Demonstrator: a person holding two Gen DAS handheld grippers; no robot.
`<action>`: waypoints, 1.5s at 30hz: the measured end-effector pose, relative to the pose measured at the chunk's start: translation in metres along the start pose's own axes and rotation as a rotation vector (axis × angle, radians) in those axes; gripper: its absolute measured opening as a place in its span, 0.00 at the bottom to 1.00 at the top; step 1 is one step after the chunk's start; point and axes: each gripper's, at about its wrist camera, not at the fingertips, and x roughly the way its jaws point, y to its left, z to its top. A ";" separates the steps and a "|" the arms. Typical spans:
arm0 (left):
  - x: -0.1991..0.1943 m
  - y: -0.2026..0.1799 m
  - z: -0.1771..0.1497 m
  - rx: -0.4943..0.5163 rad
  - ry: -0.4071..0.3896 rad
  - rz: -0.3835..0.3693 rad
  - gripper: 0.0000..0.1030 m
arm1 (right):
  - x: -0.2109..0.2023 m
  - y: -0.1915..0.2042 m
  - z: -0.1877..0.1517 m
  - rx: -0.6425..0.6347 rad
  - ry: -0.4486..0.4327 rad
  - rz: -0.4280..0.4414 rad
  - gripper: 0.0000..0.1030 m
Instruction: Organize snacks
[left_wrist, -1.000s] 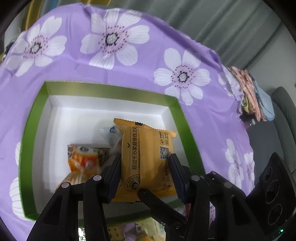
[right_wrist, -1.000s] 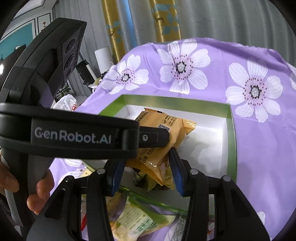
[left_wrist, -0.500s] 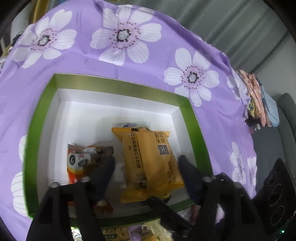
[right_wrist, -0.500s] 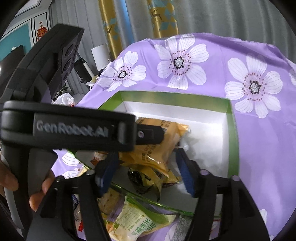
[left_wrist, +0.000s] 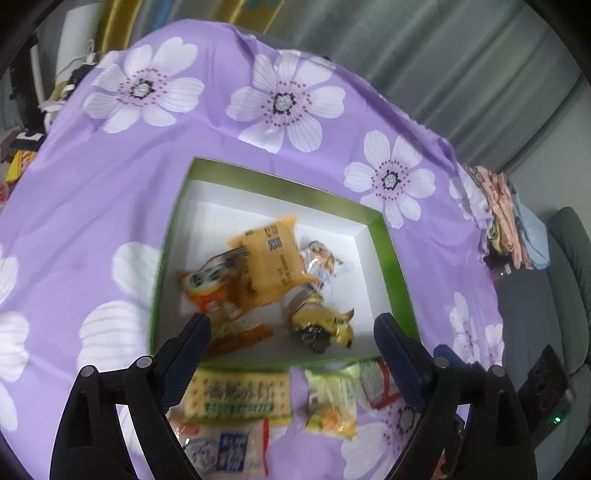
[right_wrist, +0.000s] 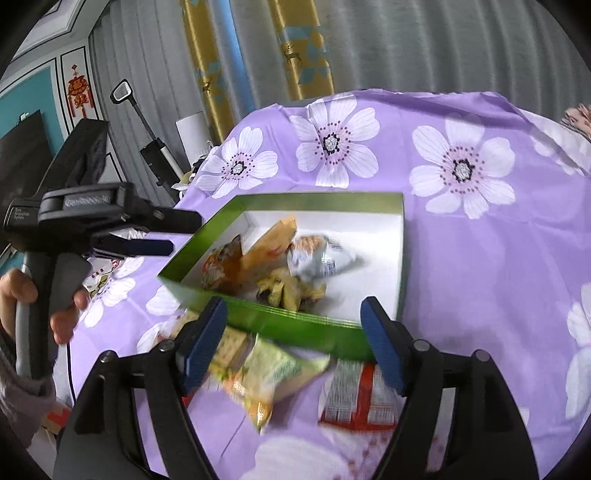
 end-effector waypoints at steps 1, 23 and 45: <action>-0.007 0.002 -0.005 -0.002 -0.006 0.004 0.87 | -0.005 0.001 -0.004 0.003 0.005 -0.003 0.74; -0.072 0.014 -0.114 -0.060 0.024 -0.015 0.92 | -0.047 0.048 -0.058 0.027 0.041 0.075 0.75; -0.158 0.027 -0.142 -0.034 -0.131 0.039 0.92 | -0.047 0.113 -0.045 -0.075 0.039 0.129 0.75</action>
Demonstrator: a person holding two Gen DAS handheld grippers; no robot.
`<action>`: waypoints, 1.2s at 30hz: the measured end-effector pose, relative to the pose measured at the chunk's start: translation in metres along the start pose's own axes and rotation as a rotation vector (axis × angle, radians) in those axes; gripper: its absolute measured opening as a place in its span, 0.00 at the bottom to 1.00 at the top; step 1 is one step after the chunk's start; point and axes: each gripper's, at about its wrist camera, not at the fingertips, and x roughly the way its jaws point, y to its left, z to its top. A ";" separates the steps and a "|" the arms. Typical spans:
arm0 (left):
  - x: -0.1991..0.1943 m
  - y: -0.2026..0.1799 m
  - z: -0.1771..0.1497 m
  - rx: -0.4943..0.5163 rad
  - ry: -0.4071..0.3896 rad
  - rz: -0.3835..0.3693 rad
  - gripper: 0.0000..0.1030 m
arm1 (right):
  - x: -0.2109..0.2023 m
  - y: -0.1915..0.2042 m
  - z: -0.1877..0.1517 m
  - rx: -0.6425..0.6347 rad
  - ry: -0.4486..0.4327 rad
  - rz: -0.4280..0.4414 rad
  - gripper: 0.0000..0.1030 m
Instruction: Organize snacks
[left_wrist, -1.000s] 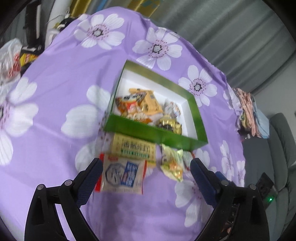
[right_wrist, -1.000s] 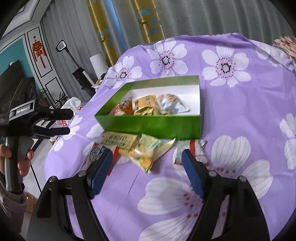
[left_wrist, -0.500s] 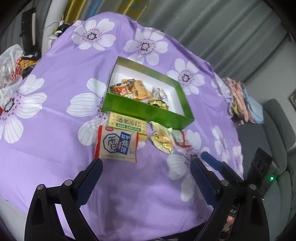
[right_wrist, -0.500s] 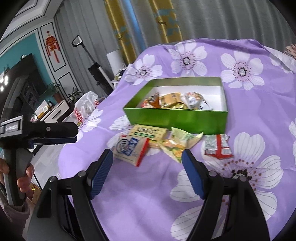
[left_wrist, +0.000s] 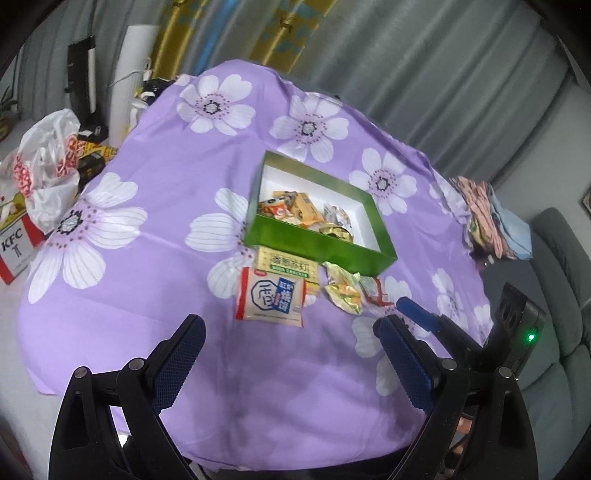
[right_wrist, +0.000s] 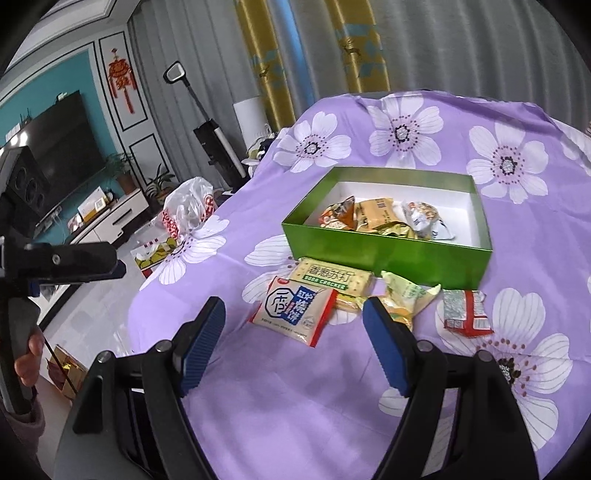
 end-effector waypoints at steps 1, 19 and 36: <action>0.000 0.001 0.001 0.003 0.002 0.008 0.92 | 0.002 0.001 0.001 0.000 0.000 0.001 0.75; 0.020 0.007 0.011 0.049 0.031 0.033 0.92 | 0.030 0.014 0.018 -0.029 0.029 -0.004 0.76; 0.086 0.053 0.022 -0.071 0.083 -0.010 0.94 | 0.071 0.007 -0.006 0.021 0.106 -0.019 0.76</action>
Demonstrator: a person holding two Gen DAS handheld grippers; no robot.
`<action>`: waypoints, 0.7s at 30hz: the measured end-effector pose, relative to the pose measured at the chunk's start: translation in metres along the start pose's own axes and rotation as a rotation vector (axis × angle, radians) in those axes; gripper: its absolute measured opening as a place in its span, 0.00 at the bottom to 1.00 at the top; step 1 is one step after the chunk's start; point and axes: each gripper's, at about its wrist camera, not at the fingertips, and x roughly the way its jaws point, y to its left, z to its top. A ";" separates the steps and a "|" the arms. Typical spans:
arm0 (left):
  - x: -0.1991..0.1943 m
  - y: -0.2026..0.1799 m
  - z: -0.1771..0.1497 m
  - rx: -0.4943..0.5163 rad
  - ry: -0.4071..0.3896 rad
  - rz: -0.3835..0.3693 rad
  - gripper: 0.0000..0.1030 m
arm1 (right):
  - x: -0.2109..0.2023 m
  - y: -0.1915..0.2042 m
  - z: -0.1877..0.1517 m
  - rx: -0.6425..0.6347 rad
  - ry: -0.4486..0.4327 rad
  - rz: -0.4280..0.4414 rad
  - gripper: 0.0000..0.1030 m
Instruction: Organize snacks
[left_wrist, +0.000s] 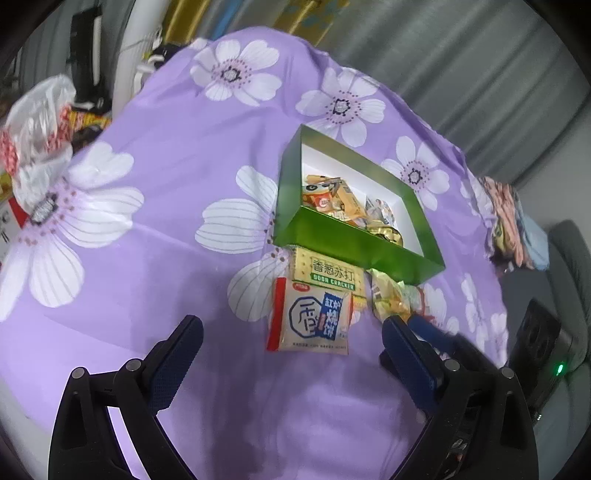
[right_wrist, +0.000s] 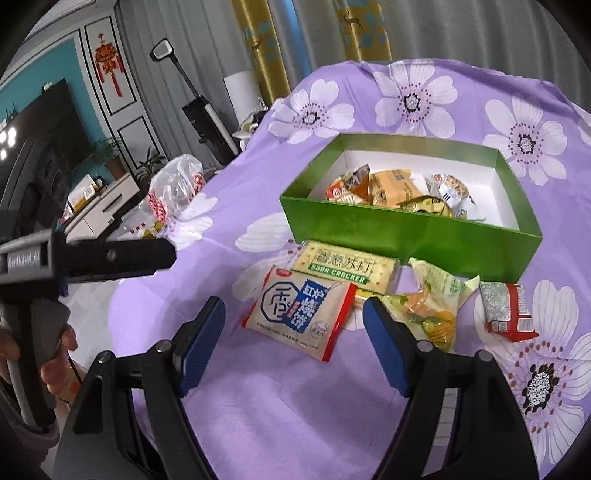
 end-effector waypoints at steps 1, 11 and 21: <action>0.003 0.002 0.000 -0.009 0.004 -0.008 0.94 | 0.003 0.001 0.000 0.001 0.009 0.003 0.75; 0.051 -0.005 -0.007 0.034 0.084 -0.022 0.94 | 0.031 -0.008 -0.007 0.006 0.089 0.005 0.75; 0.076 -0.014 -0.012 0.088 0.095 0.010 0.94 | 0.056 -0.013 -0.007 -0.008 0.139 0.028 0.65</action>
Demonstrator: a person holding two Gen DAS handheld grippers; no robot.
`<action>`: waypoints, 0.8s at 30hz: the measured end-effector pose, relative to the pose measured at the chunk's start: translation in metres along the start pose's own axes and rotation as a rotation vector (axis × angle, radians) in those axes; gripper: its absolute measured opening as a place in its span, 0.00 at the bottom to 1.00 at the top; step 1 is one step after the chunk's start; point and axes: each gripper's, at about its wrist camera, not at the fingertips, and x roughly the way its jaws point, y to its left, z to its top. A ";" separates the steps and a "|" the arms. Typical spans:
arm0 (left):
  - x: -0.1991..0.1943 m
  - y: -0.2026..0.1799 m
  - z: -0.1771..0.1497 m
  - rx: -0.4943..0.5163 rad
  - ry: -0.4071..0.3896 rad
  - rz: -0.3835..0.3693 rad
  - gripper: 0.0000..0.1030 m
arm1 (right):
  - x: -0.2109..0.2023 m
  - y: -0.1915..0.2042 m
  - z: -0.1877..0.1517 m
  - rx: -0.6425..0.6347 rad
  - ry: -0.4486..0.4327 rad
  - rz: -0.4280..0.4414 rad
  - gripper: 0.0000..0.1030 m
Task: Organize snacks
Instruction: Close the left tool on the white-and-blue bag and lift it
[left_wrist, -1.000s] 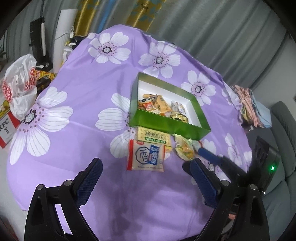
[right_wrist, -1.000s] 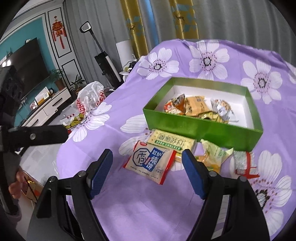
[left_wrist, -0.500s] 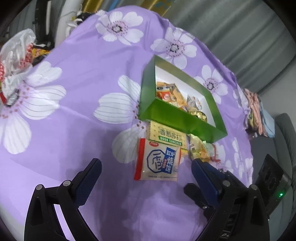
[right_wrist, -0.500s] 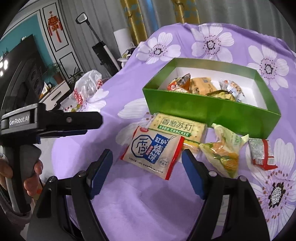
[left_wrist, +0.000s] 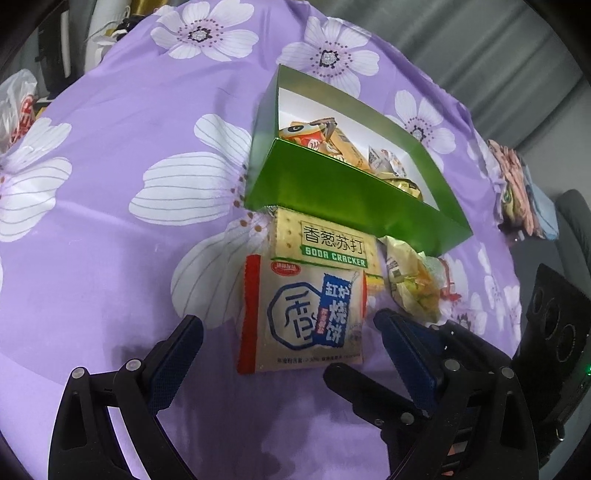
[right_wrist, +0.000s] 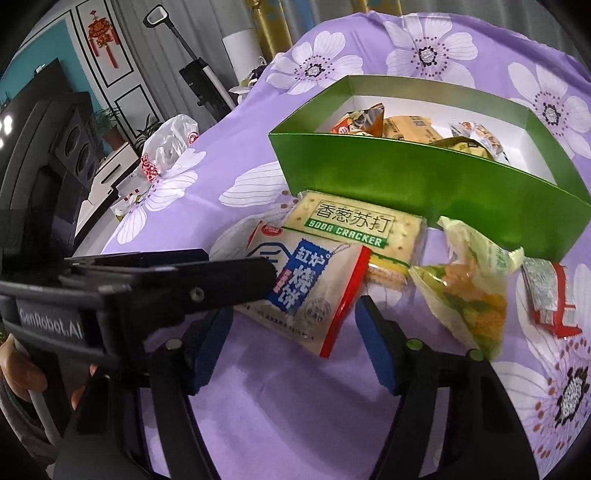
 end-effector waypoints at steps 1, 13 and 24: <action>0.001 -0.001 0.001 0.005 -0.001 0.010 0.94 | 0.002 0.000 0.001 0.000 0.003 0.002 0.64; 0.014 -0.003 -0.001 0.021 0.005 0.094 0.59 | 0.018 -0.001 0.002 -0.011 0.035 0.008 0.45; 0.008 -0.014 -0.006 0.040 0.001 0.081 0.52 | 0.009 0.009 -0.004 -0.025 0.002 0.038 0.25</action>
